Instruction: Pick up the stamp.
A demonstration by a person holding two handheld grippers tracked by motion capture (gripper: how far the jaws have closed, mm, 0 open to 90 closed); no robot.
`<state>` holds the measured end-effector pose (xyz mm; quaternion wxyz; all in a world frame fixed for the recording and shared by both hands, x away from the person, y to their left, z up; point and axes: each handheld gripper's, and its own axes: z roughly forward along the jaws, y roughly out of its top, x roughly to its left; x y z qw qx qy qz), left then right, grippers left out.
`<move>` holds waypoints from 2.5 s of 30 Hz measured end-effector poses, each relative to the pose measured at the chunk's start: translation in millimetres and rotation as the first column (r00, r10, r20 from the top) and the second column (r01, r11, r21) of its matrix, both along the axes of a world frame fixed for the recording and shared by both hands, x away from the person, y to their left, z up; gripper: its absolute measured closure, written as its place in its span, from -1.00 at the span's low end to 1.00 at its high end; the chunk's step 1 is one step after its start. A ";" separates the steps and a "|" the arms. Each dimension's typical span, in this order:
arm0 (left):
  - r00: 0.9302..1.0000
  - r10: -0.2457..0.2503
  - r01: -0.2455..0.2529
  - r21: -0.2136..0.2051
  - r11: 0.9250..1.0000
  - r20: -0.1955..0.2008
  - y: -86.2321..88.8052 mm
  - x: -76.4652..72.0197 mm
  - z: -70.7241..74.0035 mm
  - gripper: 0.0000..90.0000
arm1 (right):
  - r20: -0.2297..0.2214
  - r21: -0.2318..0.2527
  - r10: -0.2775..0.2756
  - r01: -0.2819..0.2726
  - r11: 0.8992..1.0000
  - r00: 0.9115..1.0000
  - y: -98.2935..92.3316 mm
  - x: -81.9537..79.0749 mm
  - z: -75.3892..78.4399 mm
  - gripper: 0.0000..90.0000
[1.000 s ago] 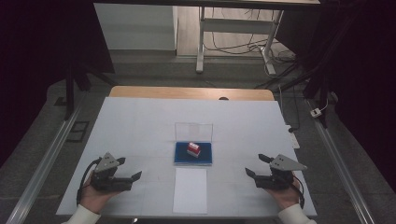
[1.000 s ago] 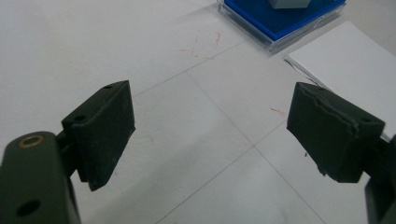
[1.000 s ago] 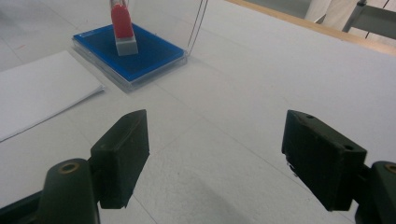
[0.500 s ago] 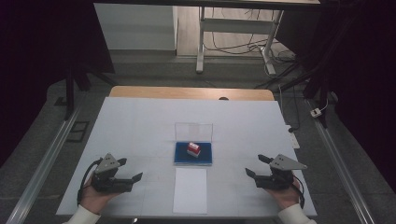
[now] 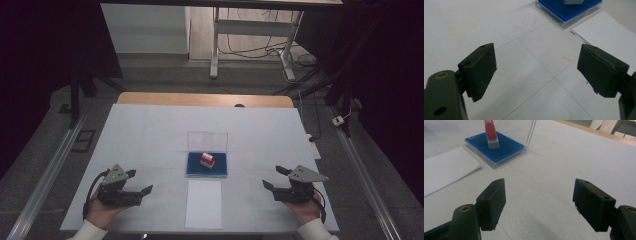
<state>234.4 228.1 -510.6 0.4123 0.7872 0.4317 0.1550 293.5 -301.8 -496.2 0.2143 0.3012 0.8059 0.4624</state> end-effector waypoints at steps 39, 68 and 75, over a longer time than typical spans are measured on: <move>1.000 -0.013 0.013 0.019 1.000 -0.004 -3.7 3.9 -0.9 -0.64 | -0.031 0.008 0.143 -0.143 0.990 0.989 67.2 22.3 49.0 -0.37; 1.000 -0.018 0.018 0.033 0.999 -0.003 -4.9 5.7 -2.7 -0.63 | -0.112 -0.035 0.254 -0.259 0.965 0.961 125.9 45.9 46.6 -0.35; 1.000 -0.021 0.021 0.035 0.999 -0.004 -5.2 5.2 -2.8 -0.63 | -0.119 -0.049 0.266 -0.274 0.961 0.956 141.7 50.2 43.6 -0.34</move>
